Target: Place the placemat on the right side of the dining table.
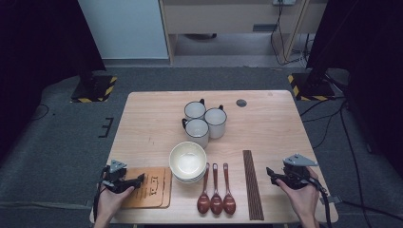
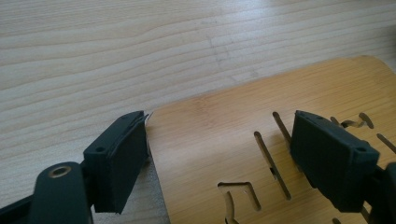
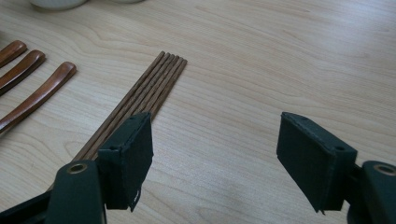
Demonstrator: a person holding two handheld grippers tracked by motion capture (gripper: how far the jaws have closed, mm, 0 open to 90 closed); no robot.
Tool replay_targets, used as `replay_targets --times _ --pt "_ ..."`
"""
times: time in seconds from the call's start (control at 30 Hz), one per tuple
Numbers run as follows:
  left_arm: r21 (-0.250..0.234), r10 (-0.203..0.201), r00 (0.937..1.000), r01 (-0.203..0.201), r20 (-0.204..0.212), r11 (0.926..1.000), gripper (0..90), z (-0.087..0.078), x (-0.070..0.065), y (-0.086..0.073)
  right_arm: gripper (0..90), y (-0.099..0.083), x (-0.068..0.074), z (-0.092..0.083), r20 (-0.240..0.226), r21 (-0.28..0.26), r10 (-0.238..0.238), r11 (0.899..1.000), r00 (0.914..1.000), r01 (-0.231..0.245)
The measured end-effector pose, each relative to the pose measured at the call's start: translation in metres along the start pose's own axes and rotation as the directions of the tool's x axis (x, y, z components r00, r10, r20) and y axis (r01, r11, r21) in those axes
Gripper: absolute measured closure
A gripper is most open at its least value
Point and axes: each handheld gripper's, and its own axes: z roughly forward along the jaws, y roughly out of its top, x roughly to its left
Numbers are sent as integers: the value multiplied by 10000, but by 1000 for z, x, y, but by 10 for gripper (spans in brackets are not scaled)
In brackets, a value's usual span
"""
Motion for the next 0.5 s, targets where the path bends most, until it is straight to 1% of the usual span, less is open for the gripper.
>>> replay_targets --times 0.5 --pt "-12 37 10000 -37 43 10000 184 -1 4 -1 274 0 0 0 -33 -21 -54 10000 10000 54"
